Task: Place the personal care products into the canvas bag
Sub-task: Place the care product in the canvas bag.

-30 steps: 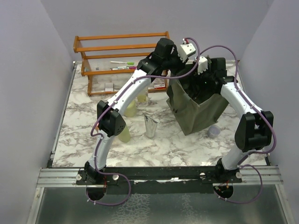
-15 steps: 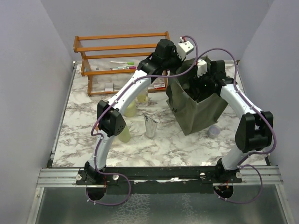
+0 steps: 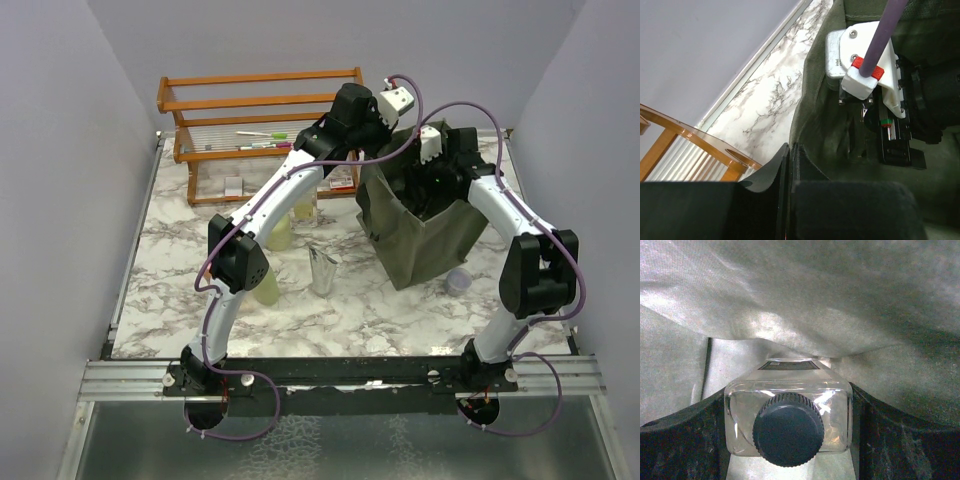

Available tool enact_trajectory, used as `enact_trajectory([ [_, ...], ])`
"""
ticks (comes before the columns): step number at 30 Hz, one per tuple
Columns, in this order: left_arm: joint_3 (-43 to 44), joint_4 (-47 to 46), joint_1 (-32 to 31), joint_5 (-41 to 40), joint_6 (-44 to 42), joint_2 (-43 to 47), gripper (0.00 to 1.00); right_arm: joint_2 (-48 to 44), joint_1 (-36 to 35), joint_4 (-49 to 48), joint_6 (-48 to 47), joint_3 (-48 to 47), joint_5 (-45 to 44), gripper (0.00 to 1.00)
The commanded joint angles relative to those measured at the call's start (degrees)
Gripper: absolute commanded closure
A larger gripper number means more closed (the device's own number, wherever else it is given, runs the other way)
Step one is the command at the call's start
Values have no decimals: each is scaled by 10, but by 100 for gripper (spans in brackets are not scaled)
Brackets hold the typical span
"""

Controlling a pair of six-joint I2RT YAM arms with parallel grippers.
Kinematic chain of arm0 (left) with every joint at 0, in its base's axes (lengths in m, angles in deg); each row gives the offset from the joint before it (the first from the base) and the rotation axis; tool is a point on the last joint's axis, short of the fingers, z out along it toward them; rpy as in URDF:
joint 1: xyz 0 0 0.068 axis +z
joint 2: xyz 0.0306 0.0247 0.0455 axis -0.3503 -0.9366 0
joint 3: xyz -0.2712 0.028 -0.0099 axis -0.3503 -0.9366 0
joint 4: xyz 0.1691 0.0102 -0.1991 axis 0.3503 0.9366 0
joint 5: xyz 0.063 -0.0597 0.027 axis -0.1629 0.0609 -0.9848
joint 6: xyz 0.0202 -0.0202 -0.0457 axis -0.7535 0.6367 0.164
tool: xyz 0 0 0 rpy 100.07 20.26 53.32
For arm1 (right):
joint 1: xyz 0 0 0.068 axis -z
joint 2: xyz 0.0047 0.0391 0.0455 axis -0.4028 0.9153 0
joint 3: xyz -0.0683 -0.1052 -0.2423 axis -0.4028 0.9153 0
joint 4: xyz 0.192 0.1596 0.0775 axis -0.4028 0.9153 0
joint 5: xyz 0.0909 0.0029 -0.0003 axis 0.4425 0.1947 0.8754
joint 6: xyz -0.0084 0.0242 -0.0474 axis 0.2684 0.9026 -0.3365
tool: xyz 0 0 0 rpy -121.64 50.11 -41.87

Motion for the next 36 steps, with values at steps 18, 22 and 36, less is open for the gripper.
enact_trajectory([
  [18,-16,-13,-1,16,18,-4,100,30,-1,-78,13,-57,32,66],
  [22,-18,-13,-1,17,16,-4,100,19,-1,-94,16,-42,47,63],
  [36,-21,-12,-1,26,13,-1,100,13,0,-94,17,-52,55,40],
])
